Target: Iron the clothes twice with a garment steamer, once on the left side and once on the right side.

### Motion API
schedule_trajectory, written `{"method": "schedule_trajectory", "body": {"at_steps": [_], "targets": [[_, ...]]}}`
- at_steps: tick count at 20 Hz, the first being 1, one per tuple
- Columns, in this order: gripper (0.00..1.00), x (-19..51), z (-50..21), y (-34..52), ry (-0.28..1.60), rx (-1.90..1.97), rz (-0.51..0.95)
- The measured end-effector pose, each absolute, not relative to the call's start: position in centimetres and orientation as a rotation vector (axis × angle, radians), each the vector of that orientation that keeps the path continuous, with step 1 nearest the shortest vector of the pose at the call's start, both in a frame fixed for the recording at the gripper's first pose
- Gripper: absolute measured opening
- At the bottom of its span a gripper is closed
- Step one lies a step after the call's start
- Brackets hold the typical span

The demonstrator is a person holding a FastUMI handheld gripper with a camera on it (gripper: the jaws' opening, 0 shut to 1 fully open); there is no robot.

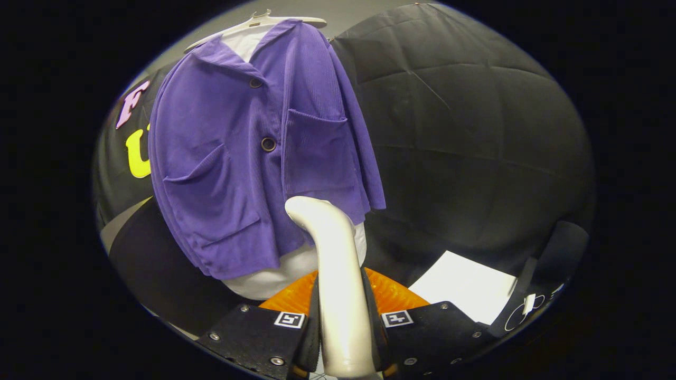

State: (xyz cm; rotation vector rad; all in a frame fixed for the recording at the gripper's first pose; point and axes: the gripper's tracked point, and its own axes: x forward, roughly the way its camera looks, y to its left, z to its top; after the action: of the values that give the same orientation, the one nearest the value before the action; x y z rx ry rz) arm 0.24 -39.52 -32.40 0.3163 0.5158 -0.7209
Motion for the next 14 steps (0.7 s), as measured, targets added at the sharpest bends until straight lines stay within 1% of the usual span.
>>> {"method": "schedule_trajectory", "body": {"at_steps": [6, 14], "targets": [[0.39, -0.8, -30.0, -33.7, 0.498, 0.303, -0.647], [0.39, -0.8, -18.1, -29.6, 0.315, 0.223, -0.479]]}}
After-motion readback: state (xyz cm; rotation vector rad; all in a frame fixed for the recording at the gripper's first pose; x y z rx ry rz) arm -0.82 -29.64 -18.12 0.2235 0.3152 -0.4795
